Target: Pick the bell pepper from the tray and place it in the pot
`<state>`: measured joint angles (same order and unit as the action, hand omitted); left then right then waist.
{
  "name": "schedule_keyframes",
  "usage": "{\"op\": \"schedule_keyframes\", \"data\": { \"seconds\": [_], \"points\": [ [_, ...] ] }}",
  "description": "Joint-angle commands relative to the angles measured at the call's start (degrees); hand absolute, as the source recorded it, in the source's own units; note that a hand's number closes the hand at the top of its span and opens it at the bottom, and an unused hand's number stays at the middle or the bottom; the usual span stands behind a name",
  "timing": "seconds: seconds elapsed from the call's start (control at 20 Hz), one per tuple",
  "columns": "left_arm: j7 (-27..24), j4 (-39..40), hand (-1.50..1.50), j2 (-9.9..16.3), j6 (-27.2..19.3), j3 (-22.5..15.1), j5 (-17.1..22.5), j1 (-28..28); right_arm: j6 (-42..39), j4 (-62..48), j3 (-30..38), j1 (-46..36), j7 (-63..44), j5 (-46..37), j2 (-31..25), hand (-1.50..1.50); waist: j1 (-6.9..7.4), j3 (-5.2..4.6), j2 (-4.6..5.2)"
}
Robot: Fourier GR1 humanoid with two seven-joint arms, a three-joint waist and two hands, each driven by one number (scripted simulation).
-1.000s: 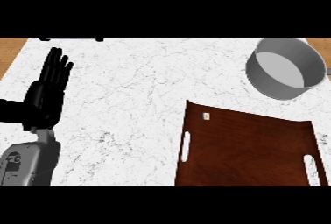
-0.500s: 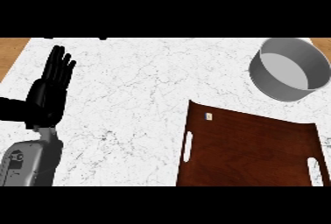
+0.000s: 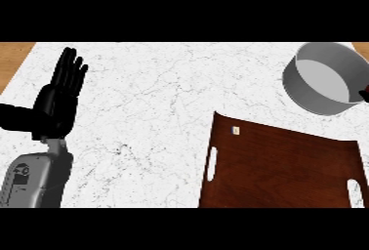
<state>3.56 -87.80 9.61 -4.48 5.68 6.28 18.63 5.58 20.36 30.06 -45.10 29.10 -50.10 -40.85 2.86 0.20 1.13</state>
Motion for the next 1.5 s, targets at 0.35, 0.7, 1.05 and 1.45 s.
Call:
{"op": "schedule_keyframes", "data": {
  "seconds": [0.35, 0.7, 1.05, 1.45],
  "points": [
    [-0.97, -1.13, 0.0, -0.91, -0.24, -0.84, -0.76, -2.06, -4.88, -6.77, 3.14, -2.64, 13.85, 4.65, 0.49, -1.5, -0.41, 0.04, -0.16],
    [0.29, -1.34, 0.0, -1.17, -0.46, -1.39, -1.08, -2.08, -14.21, -10.75, 12.39, -7.17, 8.26, 14.44, -3.28, -1.5, -0.51, 0.04, -0.19],
    [0.85, -2.84, 0.0, -0.29, 0.25, -0.37, 0.02, -2.14, -20.61, -11.98, 18.91, -4.54, 7.86, 21.44, -9.45, -1.5, -0.34, 0.16, 0.11],
    [-0.61, -0.83, 0.0, -1.88, -1.49, -0.74, -1.15, -0.28, -24.81, -12.42, 23.34, 0.22, 9.84, 26.09, -13.54, -1.5, -0.25, 0.32, 0.52]
  ]
}}
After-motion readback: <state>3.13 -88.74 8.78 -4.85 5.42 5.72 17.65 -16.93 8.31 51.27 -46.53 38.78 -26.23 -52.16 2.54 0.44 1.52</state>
